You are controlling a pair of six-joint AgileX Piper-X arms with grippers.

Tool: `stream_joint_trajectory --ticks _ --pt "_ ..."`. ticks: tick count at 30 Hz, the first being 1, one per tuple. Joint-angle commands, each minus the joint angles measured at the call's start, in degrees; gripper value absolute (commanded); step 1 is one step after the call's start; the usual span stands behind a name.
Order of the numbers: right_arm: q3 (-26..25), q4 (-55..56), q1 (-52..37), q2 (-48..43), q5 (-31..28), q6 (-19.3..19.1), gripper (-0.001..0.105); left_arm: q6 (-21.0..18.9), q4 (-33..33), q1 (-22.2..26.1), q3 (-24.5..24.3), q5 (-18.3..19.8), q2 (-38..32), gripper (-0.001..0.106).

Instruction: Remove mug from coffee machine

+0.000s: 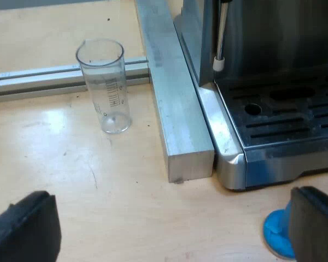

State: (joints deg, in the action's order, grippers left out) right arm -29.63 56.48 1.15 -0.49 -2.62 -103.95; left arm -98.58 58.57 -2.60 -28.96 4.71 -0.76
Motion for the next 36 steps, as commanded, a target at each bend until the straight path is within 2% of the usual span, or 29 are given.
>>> stream_joint_trajectory --ticks 1,36 --pt "0.62 0.08 -0.36 -2.55 0.28 0.72 0.065 -0.06 -0.84 0.13 -0.2 0.25 -7.93 0.086" --pt "1.09 -0.72 -0.36 -2.55 0.28 0.85 0.065 -0.06 -2.09 0.13 0.44 0.25 -7.93 0.086"
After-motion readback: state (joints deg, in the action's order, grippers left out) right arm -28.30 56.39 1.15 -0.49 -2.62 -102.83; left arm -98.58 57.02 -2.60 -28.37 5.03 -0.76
